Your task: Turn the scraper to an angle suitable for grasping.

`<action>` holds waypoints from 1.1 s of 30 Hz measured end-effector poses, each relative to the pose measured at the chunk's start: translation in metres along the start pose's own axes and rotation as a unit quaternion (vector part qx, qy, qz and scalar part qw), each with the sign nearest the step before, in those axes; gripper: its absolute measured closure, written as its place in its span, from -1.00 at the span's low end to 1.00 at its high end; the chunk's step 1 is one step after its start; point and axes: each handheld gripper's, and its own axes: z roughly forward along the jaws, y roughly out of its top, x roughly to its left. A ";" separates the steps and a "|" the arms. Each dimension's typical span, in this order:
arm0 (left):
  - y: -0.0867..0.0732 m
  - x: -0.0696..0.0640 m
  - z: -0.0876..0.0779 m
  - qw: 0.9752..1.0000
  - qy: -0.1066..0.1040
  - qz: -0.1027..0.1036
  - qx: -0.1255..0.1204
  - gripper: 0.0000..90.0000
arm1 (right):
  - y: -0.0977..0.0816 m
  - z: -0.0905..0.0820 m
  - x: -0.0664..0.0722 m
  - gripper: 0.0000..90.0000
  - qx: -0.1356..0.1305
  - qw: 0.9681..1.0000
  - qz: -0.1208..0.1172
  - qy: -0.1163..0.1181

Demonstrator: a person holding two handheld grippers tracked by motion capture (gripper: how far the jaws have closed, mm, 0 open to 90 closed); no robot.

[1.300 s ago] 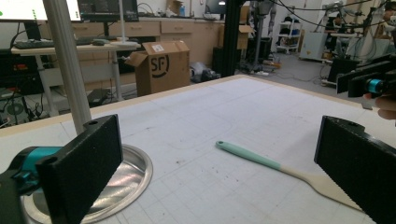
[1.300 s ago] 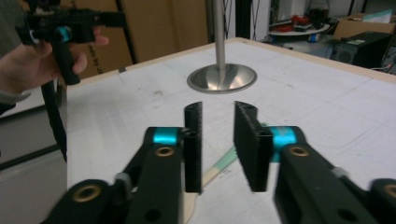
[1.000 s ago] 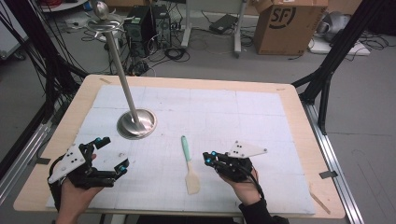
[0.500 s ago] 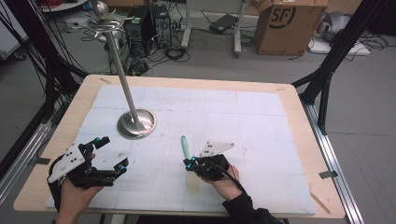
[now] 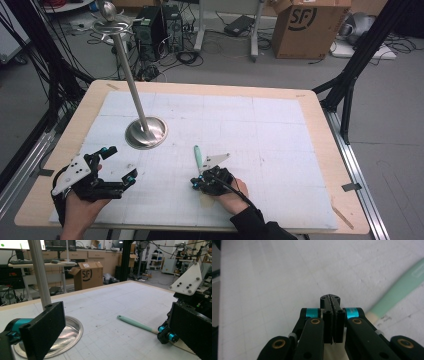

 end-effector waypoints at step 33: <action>-0.001 -0.002 0.003 1.000 -0.006 -0.002 0.009 -0.96 | -0.049 -0.064 -0.036 1.00 0.007 0.999 0.023 -0.035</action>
